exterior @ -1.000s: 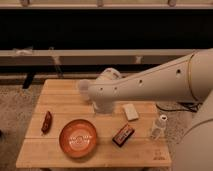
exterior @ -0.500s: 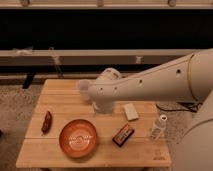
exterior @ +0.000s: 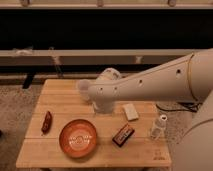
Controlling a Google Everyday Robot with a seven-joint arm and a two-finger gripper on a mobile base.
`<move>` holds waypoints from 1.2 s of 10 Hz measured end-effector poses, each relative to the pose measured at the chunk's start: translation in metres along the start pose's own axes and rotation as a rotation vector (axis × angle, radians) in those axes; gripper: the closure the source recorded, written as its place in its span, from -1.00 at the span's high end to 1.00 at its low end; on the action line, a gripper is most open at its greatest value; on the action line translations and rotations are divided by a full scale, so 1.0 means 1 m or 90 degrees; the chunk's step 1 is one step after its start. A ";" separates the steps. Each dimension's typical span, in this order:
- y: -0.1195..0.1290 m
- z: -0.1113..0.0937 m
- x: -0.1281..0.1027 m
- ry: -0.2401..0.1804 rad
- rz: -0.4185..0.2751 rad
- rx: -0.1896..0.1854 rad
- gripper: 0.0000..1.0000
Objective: Move the arm in a circular motion
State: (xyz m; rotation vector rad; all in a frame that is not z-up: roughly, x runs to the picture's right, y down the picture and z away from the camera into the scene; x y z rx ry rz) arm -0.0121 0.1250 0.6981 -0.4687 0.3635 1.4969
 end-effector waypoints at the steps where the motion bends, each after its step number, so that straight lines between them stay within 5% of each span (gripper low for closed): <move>1: 0.000 0.000 0.000 0.000 0.000 0.000 0.30; 3: -0.003 0.000 -0.001 0.002 0.010 -0.002 0.30; 6: -0.060 0.000 -0.013 0.008 0.057 0.013 0.30; 9: -0.125 0.002 -0.049 0.010 0.090 0.034 0.30; 12: -0.149 0.008 -0.100 0.014 0.083 0.050 0.30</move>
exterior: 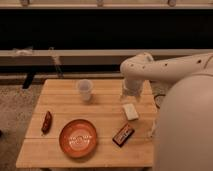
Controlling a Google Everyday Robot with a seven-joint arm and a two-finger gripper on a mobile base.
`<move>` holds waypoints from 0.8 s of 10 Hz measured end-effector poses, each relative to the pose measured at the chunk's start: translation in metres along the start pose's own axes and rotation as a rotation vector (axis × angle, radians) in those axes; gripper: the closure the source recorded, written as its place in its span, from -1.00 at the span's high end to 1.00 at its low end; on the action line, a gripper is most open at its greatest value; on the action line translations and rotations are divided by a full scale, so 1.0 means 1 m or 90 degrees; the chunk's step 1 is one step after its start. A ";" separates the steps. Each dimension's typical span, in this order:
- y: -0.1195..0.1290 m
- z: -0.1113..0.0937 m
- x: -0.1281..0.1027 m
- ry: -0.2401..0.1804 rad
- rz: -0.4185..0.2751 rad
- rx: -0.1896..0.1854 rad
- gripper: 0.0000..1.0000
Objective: Move the arm in a circular motion
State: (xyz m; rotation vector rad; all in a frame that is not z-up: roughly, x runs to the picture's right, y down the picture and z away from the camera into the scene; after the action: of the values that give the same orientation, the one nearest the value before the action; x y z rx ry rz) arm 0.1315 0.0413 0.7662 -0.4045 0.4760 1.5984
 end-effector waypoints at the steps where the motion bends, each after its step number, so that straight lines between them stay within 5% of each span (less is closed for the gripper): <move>1: -0.001 0.002 -0.017 0.002 -0.006 0.005 0.30; 5: 0.036 0.012 -0.082 0.014 -0.046 0.023 0.30; 8: 0.092 0.016 -0.117 0.021 -0.087 0.028 0.30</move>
State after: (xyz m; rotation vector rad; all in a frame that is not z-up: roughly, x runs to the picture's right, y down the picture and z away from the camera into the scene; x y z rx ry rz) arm 0.0499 -0.0545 0.8465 -0.4216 0.4971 1.4496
